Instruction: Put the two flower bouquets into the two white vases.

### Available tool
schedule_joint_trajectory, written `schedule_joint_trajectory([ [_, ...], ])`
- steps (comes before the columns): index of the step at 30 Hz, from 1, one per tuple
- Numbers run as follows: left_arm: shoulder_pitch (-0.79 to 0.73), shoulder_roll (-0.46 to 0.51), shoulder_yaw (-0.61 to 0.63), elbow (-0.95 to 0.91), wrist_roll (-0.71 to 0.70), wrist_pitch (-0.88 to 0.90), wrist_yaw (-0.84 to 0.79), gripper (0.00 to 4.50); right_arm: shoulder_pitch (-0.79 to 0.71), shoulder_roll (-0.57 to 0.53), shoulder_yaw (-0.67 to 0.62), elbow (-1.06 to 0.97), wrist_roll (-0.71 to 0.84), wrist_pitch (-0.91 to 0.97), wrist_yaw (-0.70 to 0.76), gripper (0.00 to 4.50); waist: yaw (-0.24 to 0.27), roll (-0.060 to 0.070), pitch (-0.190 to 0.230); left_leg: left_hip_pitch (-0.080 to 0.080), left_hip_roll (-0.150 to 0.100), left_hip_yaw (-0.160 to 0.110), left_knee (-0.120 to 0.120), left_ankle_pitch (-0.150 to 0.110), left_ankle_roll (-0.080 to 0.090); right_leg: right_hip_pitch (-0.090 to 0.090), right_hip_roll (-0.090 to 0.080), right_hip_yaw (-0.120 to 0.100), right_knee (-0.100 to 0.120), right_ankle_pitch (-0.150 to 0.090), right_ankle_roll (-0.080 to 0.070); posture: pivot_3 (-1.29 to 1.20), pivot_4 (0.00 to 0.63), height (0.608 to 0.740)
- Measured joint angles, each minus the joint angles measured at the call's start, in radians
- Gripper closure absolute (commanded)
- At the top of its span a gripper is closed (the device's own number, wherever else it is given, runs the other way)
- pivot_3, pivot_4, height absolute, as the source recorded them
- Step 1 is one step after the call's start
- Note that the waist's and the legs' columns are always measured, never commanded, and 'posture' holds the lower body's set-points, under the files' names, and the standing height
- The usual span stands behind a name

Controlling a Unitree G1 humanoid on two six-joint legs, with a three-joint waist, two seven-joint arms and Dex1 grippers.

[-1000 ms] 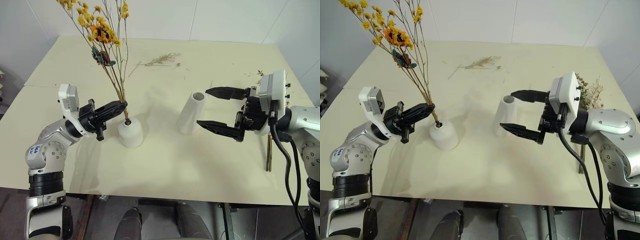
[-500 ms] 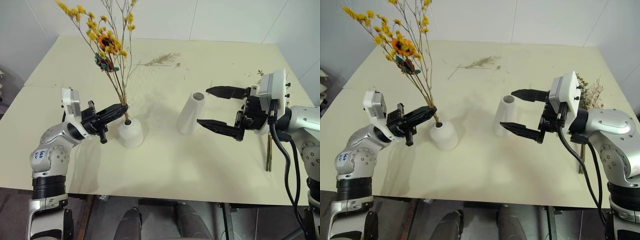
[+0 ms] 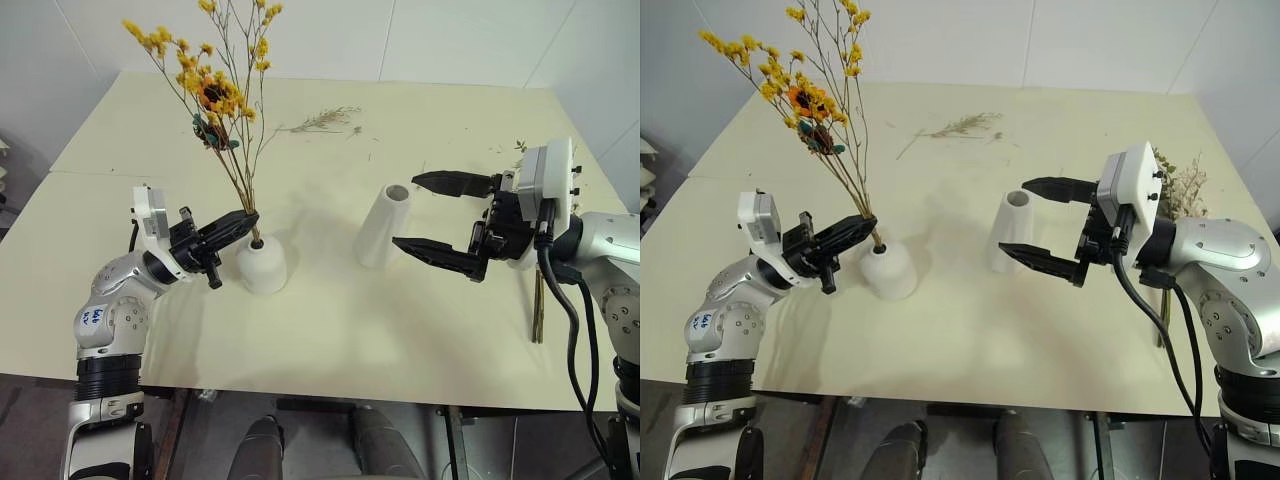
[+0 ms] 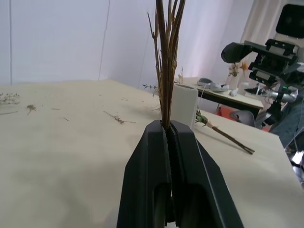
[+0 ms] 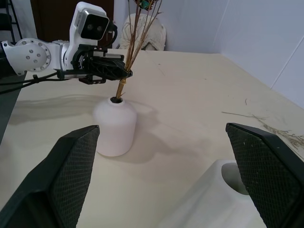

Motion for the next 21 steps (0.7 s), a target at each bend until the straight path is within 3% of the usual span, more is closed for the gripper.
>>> schedule_joint_trajectory([
  [19,0.016,0.000,-0.018,0.011,0.056,-0.049,-0.013,4.48,0.001,0.001,0.000,0.000,0.004,-0.001,-0.010,0.00,0.007,0.000,0.000,0.000,0.000,0.000,-0.001,0.000,0.000,0.000,0.000,0.000,-0.001,0.000,0.000,0.00,0.150,0.740],
  [21,0.028,-0.001,-0.035,0.012,0.071,-0.054,-0.017,3.99,0.002,0.001,0.000,0.000,0.004,-0.001,-0.011,0.00,0.009,0.000,0.000,0.000,0.000,0.000,-0.001,0.000,0.000,0.000,0.000,0.000,-0.001,0.000,0.000,0.00,0.150,0.740],
])
